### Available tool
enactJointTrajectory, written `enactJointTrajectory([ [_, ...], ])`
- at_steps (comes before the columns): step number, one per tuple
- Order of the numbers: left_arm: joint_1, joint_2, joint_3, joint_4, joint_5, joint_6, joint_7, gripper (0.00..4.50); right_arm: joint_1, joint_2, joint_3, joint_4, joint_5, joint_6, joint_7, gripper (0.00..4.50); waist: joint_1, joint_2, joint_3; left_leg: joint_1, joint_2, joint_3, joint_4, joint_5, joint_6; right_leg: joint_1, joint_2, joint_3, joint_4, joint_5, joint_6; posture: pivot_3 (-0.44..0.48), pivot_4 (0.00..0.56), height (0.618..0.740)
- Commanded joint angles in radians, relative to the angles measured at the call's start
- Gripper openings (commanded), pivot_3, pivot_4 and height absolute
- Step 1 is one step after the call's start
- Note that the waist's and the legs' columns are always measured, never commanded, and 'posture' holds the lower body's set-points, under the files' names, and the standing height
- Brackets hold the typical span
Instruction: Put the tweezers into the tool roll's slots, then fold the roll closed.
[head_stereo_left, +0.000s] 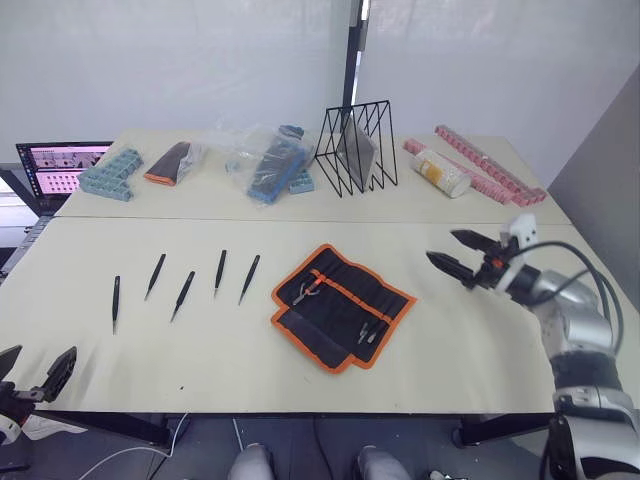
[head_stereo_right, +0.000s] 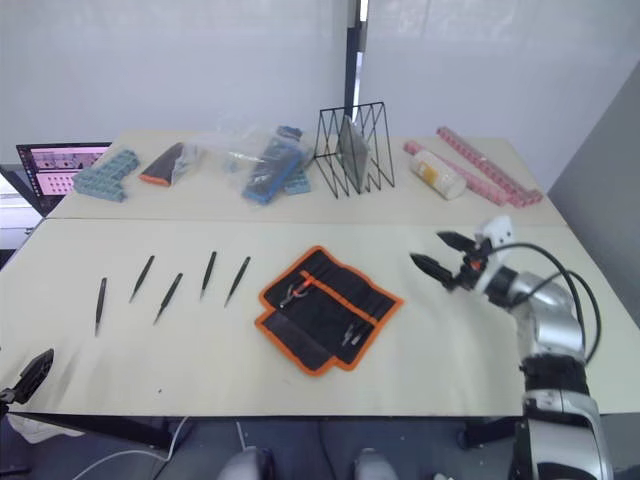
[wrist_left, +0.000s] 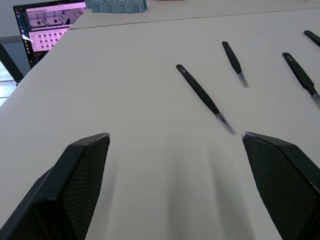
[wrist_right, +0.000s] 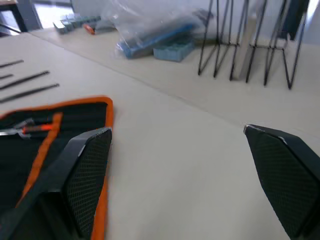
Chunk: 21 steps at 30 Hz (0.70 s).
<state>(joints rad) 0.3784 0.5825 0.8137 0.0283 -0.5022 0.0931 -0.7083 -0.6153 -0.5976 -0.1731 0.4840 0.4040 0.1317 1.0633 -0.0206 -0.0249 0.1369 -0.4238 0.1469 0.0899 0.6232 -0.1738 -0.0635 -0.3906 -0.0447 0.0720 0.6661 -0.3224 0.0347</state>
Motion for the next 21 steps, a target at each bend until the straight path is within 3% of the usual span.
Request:
enactJointTrajectory([
  [1, 0.015, -0.006, 0.020, -0.085, -0.017, 0.020, 0.044, 4.50, -0.085, 0.005, 0.048, -0.084, 0.038, 0.074, 0.084, 4.47, 0.003, 0.000, 0.000, 0.000, 0.000, 0.000, -0.001, 0.000, 0.000, 0.000, 0.000, 0.000, 0.000, 0.000, 0.000, 0.000, 0.150, 0.713],
  [9, 0.105, -0.096, 0.055, -0.294, -0.054, 0.148, 0.204, 4.50, -0.271, 0.069, 0.249, -0.170, 0.015, 0.154, 0.317, 4.47, 0.008, 0.000, 0.000, -0.001, 0.001, 0.001, -0.001, -0.001, -0.001, -0.003, 0.000, 0.000, 0.000, 0.000, 0.000, 0.000, 0.150, 0.713],
  [14, 0.191, -0.195, 0.054, -0.422, -0.072, 0.198, 0.289, 4.50, -0.390, 0.176, 0.326, -0.224, 0.013, 0.224, 0.299, 4.47, 0.003, 0.000, 0.000, -0.003, 0.001, 0.002, -0.001, -0.001, -0.001, -0.005, 0.000, 0.000, 0.000, 0.000, -0.001, 0.000, 0.150, 0.713],
  [21, 0.271, -0.320, 0.004, -0.578, -0.007, 0.218, 0.405, 4.50, -0.432, 0.227, 0.392, -0.236, -0.049, 0.194, 0.295, 4.47, 0.014, -0.003, 0.000, -0.008, 0.001, 0.002, 0.002, -0.002, -0.002, -0.014, 0.000, -0.001, 0.006, -0.001, -0.002, 0.000, 0.150, 0.713],
])
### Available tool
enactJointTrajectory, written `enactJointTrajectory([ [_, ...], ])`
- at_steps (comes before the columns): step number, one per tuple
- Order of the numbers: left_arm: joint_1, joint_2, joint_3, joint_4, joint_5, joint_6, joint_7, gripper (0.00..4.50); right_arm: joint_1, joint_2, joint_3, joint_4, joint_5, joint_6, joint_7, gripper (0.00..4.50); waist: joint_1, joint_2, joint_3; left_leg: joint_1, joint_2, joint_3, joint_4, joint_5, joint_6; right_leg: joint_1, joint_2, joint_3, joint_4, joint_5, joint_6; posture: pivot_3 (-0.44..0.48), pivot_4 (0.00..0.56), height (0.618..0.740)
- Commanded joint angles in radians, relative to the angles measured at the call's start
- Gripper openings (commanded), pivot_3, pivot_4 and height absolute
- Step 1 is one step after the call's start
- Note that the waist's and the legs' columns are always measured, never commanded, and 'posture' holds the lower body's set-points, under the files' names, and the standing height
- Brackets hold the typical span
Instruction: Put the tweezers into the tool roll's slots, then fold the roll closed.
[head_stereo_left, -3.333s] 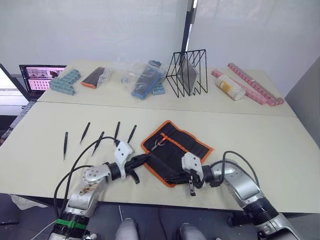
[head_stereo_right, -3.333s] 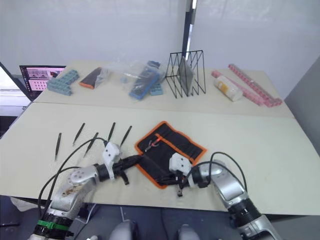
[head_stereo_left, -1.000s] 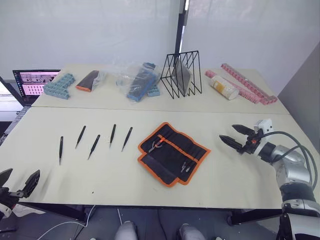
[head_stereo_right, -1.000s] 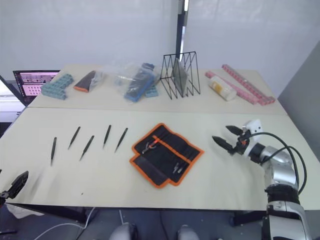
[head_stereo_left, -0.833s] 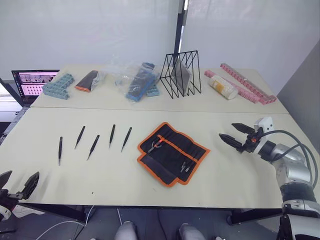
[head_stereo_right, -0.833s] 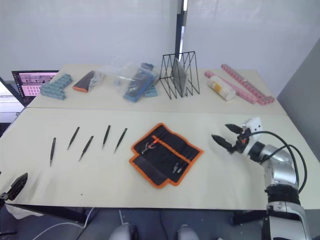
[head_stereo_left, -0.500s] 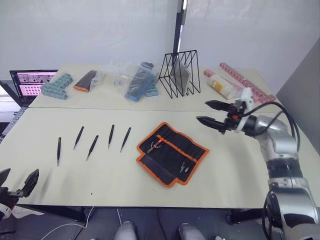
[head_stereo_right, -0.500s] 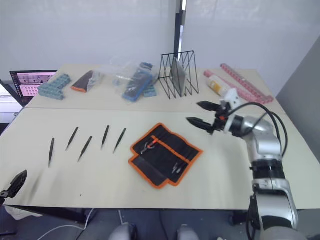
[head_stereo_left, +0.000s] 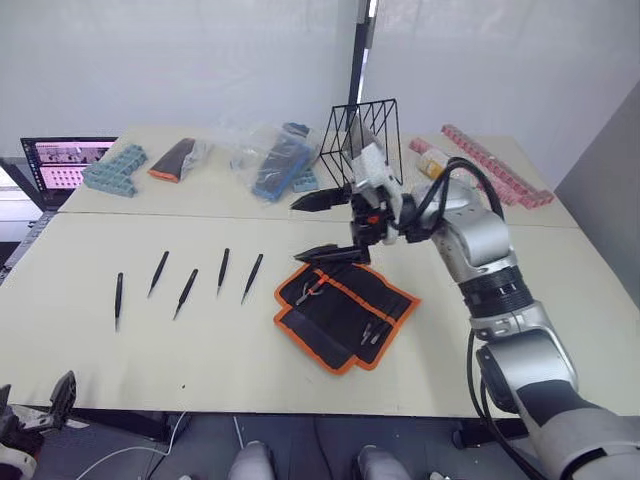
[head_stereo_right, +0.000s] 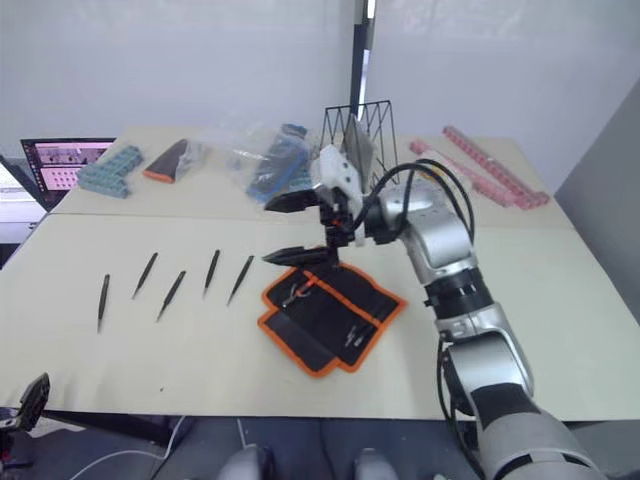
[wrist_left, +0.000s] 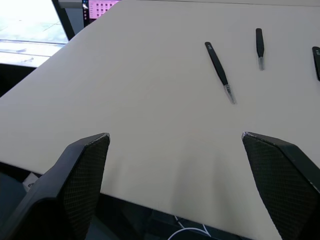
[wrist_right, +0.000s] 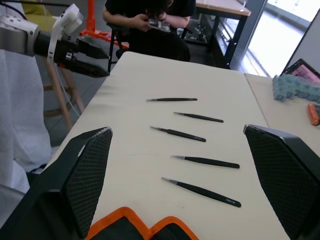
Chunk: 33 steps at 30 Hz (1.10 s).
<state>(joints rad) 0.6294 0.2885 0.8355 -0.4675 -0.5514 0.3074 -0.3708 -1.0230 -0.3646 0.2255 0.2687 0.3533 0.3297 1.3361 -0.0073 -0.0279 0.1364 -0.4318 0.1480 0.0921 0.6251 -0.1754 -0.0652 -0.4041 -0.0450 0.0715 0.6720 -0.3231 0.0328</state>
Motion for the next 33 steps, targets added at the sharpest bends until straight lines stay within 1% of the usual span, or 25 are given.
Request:
enactJointTrajectory([
  [1, 0.028, -0.044, -0.036, -0.097, 0.069, 0.005, 0.092, 4.50, -0.031, -0.003, -0.002, -0.014, 0.006, 0.001, 0.036, 4.47, 0.001, 0.000, 0.000, -0.002, 0.000, 0.000, 0.001, 0.000, 0.000, 0.000, 0.000, 0.000, 0.000, 0.000, 0.000, 0.000, 0.150, 0.713],
  [3, 0.038, -0.072, -0.061, -0.118, 0.080, 0.014, 0.120, 4.50, -0.040, 0.002, 0.004, -0.007, 0.012, 0.011, 0.056, 4.47, -0.002, 0.000, 0.000, -0.002, 0.000, 0.000, 0.002, 0.000, 0.000, 0.000, 0.000, 0.001, 0.000, 0.000, 0.000, 0.000, 0.150, 0.713],
  [6, 0.030, -0.093, -0.066, -0.126, 0.075, 0.028, 0.155, 4.50, -0.038, 0.008, 0.003, -0.012, 0.012, 0.022, 0.060, 4.47, -0.007, 0.000, 0.000, -0.002, 0.000, -0.001, 0.001, 0.000, 0.000, -0.001, 0.001, 0.000, 0.001, 0.000, 0.000, 0.000, 0.150, 0.713],
  [11, -0.023, -0.079, -0.076, -0.091, 0.064, 0.067, 0.193, 4.50, -0.021, 0.000, 0.009, -0.036, 0.009, 0.051, 0.060, 4.47, -0.009, 0.000, 0.000, -0.002, 0.000, -0.001, 0.001, 0.000, 0.000, -0.001, 0.001, 0.000, 0.002, 0.000, 0.000, 0.000, 0.150, 0.713],
  [15, -0.153, -0.027, -0.085, -0.056, 0.027, 0.146, 0.238, 4.50, -0.007, -0.016, 0.006, -0.067, 0.011, 0.096, 0.045, 4.47, -0.001, -0.001, 0.000, -0.002, 0.000, -0.002, 0.002, 0.000, 0.000, -0.001, 0.001, 0.000, 0.002, 0.000, 0.000, 0.000, 0.150, 0.713],
  [17, -0.224, 0.014, -0.092, -0.025, 0.045, 0.189, 0.273, 4.50, 0.006, -0.028, 0.002, -0.099, 0.019, 0.118, 0.043, 4.47, 0.002, -0.001, 0.000, -0.002, 0.000, -0.002, 0.002, 0.000, 0.000, 0.000, 0.001, 0.000, 0.003, 0.000, 0.000, 0.000, 0.150, 0.713],
  [20, -0.313, 0.089, -0.111, 0.028, 0.060, 0.263, 0.293, 4.50, 0.027, -0.051, -0.008, -0.145, 0.037, 0.155, 0.045, 4.47, 0.004, -0.002, 0.000, -0.002, -0.001, -0.002, 0.003, 0.000, 0.000, -0.001, 0.001, 0.000, 0.006, 0.000, 0.000, 0.000, 0.150, 0.713],
  [24, -0.440, 0.152, -0.135, 0.130, 0.063, 0.305, 0.303, 4.50, 0.040, -0.070, -0.012, -0.174, 0.039, 0.170, 0.030, 4.47, 0.001, -0.001, 0.000, -0.002, -0.001, -0.003, 0.002, 0.000, 0.000, -0.002, 0.001, 0.000, 0.007, 0.000, 0.000, 0.000, 0.150, 0.713],
  [33, -0.593, 0.195, -0.262, 0.305, 0.134, 0.298, 0.273, 4.50, 0.057, -0.091, -0.022, -0.210, 0.042, 0.177, -0.011, 4.47, 0.005, -0.001, 0.000, -0.002, -0.001, -0.003, 0.001, 0.001, -0.001, -0.002, 0.001, 0.000, 0.008, 0.000, -0.001, 0.000, 0.150, 0.713],
])
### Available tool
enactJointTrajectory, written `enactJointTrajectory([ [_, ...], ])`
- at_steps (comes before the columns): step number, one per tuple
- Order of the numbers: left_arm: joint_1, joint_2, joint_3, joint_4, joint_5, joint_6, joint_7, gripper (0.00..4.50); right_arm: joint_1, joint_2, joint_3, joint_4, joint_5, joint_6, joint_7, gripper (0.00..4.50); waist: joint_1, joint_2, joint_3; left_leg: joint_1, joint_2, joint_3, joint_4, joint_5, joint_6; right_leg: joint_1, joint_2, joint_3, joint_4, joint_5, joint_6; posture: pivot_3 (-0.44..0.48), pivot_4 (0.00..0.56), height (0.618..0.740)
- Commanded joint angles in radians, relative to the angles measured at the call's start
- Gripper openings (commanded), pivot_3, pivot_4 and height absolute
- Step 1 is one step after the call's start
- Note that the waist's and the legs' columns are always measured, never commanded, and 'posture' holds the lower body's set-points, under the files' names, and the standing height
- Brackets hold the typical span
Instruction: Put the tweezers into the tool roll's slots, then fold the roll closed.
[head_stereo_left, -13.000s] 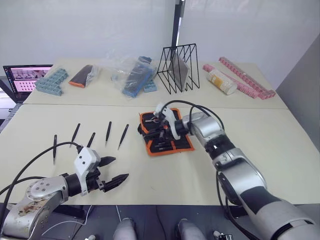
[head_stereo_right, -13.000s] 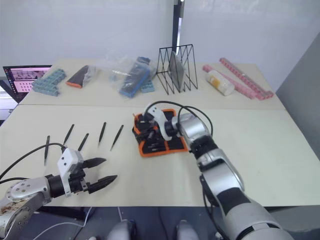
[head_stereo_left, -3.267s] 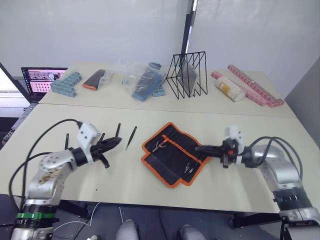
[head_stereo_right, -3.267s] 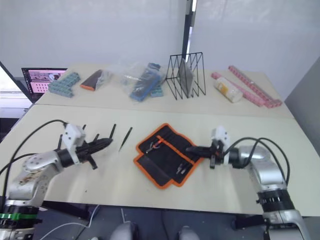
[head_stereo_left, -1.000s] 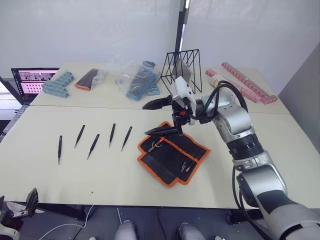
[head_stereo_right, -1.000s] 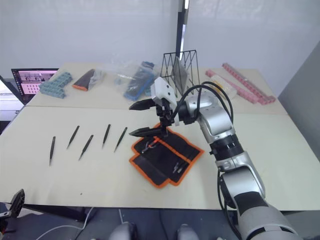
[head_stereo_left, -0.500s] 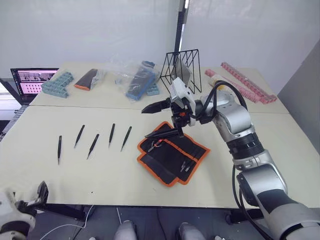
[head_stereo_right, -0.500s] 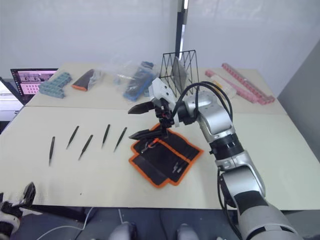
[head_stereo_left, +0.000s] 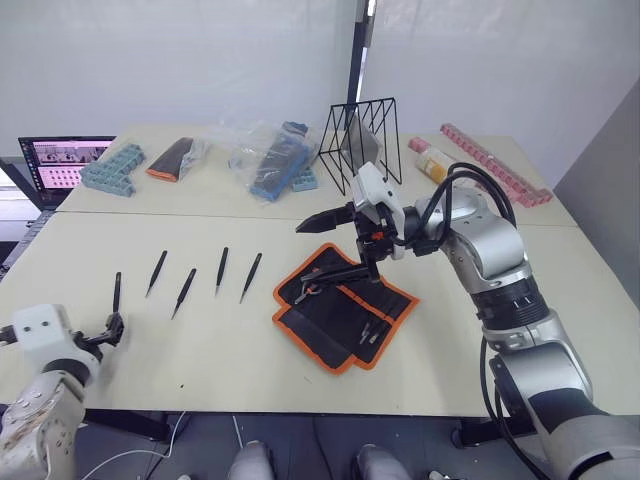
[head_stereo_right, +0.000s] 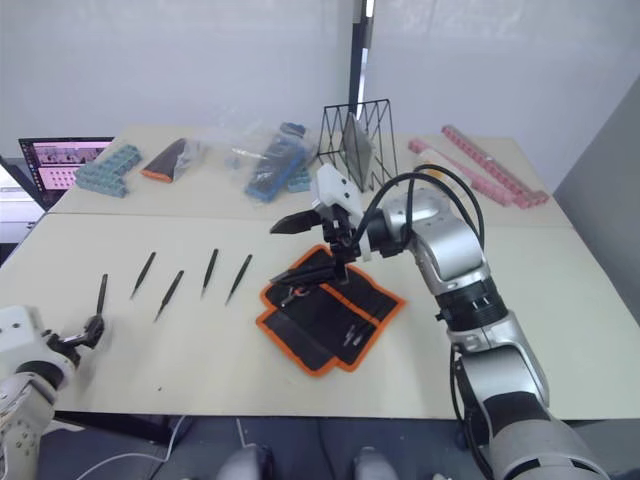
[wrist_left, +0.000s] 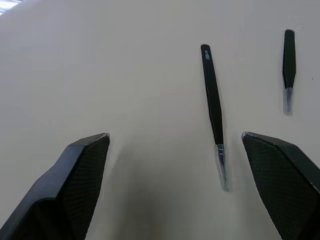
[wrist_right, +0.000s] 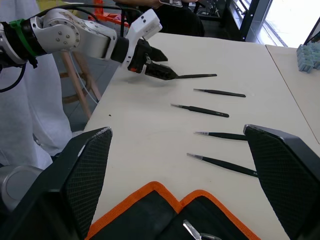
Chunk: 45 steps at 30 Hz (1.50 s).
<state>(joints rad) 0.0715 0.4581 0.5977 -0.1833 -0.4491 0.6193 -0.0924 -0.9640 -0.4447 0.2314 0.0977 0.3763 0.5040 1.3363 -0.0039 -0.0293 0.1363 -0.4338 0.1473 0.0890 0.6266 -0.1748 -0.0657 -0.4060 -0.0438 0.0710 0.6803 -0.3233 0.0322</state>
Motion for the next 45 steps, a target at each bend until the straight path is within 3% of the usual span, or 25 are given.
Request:
enactJointTrajectory([
  [1, -0.049, 0.025, -0.032, 0.037, 0.040, -0.014, -0.003, 4.50, 0.000, -0.013, -0.029, -0.041, 0.019, 0.004, -0.013, 4.47, 0.004, 0.000, 0.000, 0.000, 0.000, 0.000, 0.000, 0.000, 0.000, 0.000, 0.000, 0.000, 0.000, 0.000, 0.000, 0.000, 0.150, 0.713],
  [4, -0.084, 0.031, -0.054, 0.083, 0.065, -0.025, -0.006, 4.50, 0.003, -0.019, -0.035, -0.043, 0.022, 0.009, -0.022, 4.47, 0.010, 0.000, 0.000, 0.000, 0.000, 0.000, 0.000, 0.001, -0.001, 0.000, 0.000, 0.000, 0.000, 0.000, 0.000, 0.000, 0.150, 0.713],
  [9, -0.119, 0.051, -0.096, 0.152, 0.110, -0.075, -0.048, 3.04, 0.010, -0.028, -0.042, -0.047, 0.023, 0.020, -0.043, 4.50, 0.016, 0.000, 0.000, 0.000, 0.000, 0.000, 0.000, 0.001, -0.002, 0.000, 0.000, 0.000, 0.000, 0.000, 0.000, 0.000, 0.150, 0.713],
  [11, -0.116, 0.056, -0.119, 0.173, 0.133, -0.086, -0.057, 2.22, 0.012, -0.032, -0.043, -0.047, 0.023, 0.021, -0.048, 4.50, 0.016, 0.000, 0.000, 0.000, 0.000, 0.000, 0.000, 0.001, -0.002, 0.000, 0.000, 0.000, 0.000, 0.000, 0.000, 0.000, 0.150, 0.713],
  [18, -0.128, 0.054, -0.090, 0.214, 0.125, -0.096, -0.054, 0.03, 0.021, -0.046, -0.049, -0.051, 0.023, 0.025, -0.068, 4.50, 0.015, 0.001, 0.000, 0.001, 0.000, 0.000, -0.001, 0.002, -0.003, 0.000, 0.000, 0.000, 0.001, 0.000, 0.000, 0.000, 0.150, 0.713],
  [33, -0.086, 0.052, -0.023, 0.065, 0.062, -0.092, -0.078, 0.01, 0.044, -0.060, -0.064, -0.039, 0.021, 0.028, -0.091, 4.50, 0.013, 0.000, 0.000, 0.002, 0.000, 0.000, -0.002, 0.002, -0.003, 0.000, 0.000, 0.000, 0.001, 0.000, 0.000, 0.000, 0.150, 0.713],
  [39, -0.115, 0.144, -0.087, -0.086, -0.025, -0.004, -0.236, 0.01, 0.078, -0.103, -0.105, -0.001, -0.002, 0.012, -0.127, 4.50, 0.022, -0.002, 0.002, 0.000, 0.000, 0.000, -0.001, 0.002, -0.004, 0.000, 0.000, 0.000, 0.000, 0.000, 0.000, 0.000, 0.150, 0.713],
  [45, -0.258, 0.252, -0.227, -0.140, -0.098, 0.112, -0.374, 0.01, 0.158, -0.175, -0.156, -0.041, -0.005, 0.013, -0.178, 4.50, 0.019, -0.002, 0.002, 0.000, 0.000, 0.000, -0.001, 0.002, -0.004, 0.000, 0.000, 0.000, -0.001, 0.000, 0.000, 0.000, 0.150, 0.713],
])
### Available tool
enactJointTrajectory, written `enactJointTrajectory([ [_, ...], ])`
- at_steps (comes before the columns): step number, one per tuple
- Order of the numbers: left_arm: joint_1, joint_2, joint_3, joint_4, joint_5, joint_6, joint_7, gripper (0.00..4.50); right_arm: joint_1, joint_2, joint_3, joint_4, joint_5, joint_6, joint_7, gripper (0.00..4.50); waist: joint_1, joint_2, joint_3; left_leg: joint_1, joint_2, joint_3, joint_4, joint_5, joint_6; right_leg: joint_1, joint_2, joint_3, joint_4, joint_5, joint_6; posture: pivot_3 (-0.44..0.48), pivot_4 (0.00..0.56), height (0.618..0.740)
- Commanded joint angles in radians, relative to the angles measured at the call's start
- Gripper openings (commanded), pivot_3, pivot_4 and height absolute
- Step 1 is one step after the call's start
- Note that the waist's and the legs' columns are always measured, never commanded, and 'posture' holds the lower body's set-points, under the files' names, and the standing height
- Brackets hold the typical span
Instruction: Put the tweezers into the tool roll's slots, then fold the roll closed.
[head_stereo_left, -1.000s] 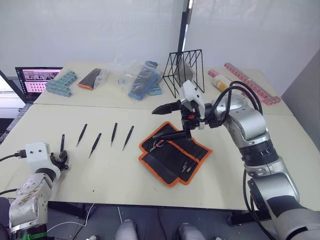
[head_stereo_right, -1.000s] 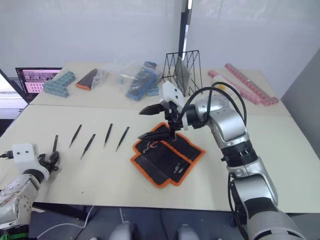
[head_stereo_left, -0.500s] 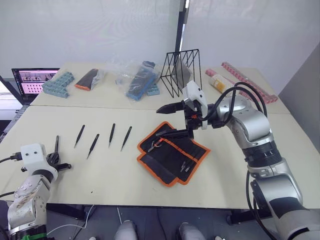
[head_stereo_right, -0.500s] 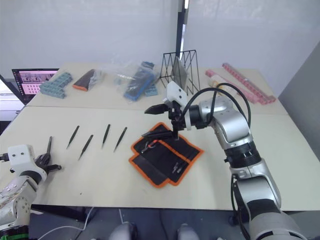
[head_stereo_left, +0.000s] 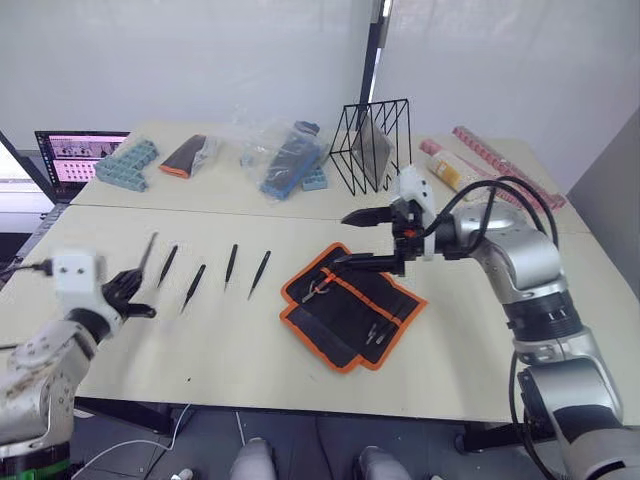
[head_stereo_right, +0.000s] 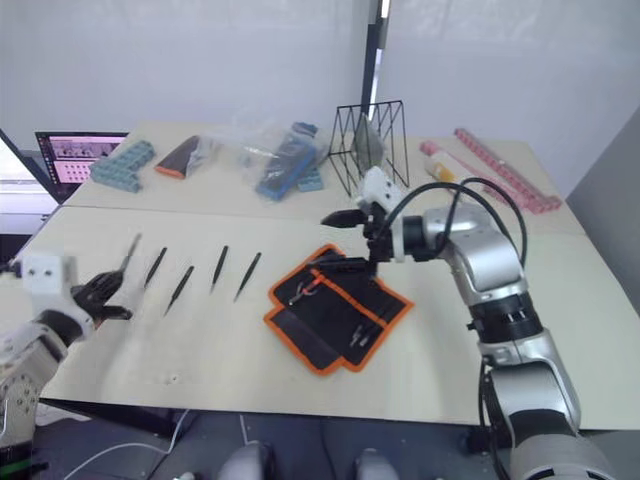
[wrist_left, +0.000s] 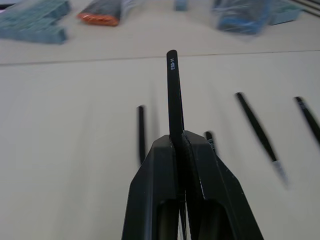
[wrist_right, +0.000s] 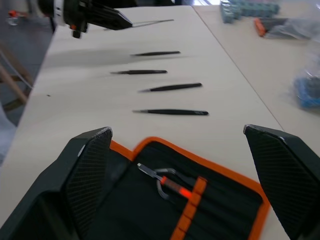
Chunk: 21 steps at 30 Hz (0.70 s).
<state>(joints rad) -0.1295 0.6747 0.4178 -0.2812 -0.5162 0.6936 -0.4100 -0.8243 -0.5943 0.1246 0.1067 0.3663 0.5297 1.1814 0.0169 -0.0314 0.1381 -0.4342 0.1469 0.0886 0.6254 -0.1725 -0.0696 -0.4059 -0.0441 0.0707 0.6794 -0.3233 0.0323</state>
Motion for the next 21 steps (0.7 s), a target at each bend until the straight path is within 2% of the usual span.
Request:
enactJointTrajectory([
  [1, -0.095, 0.049, -0.083, -0.043, -0.039, 0.059, -0.078, 0.01, 0.039, -0.038, -0.060, -0.070, 0.007, -0.006, -0.034, 4.50, -0.003, 0.000, 0.000, 0.000, 0.000, 0.000, 0.000, 0.000, 0.000, 0.000, 0.000, 0.000, 0.000, 0.000, 0.000, 0.000, 0.150, 0.713],
  [9, -0.378, 0.097, -0.371, 0.031, -0.002, 0.139, -0.245, 0.01, 0.214, -0.084, -0.185, -0.238, 0.044, 0.091, -0.197, 4.50, -0.005, 0.000, 0.001, 0.000, 0.000, -0.002, 0.000, 0.000, 0.000, 0.000, 0.001, 0.000, 0.000, 0.000, 0.000, 0.000, 0.150, 0.713],
  [13, -0.465, 0.114, -0.497, 0.057, 0.060, 0.122, -0.319, 0.01, 0.353, -0.082, -0.272, -0.344, 0.098, 0.130, -0.258, 4.50, -0.002, 0.000, 0.001, -0.001, -0.001, -0.002, 0.000, 0.000, 0.000, 0.001, 0.001, 0.000, 0.000, 0.000, 0.000, 0.000, 0.150, 0.713],
  [18, -0.544, 0.090, -0.580, 0.091, 0.107, 0.121, -0.363, 0.01, 0.481, -0.063, -0.338, -0.447, 0.175, 0.155, -0.309, 4.50, 0.001, 0.000, 0.002, -0.001, -0.001, -0.003, 0.001, 0.000, 0.000, 0.001, 0.001, 0.000, -0.001, 0.000, 0.001, 0.000, 0.150, 0.713],
  [21, -0.578, 0.062, -0.611, 0.086, 0.109, 0.165, -0.371, 0.00, 0.552, -0.064, -0.312, -0.475, 0.149, 0.117, -0.319, 3.67, -0.002, 0.000, 0.002, -0.001, -0.001, -0.004, 0.002, 0.000, 0.000, 0.002, 0.001, 0.001, 0.000, 0.000, 0.001, 0.000, 0.150, 0.713],
])
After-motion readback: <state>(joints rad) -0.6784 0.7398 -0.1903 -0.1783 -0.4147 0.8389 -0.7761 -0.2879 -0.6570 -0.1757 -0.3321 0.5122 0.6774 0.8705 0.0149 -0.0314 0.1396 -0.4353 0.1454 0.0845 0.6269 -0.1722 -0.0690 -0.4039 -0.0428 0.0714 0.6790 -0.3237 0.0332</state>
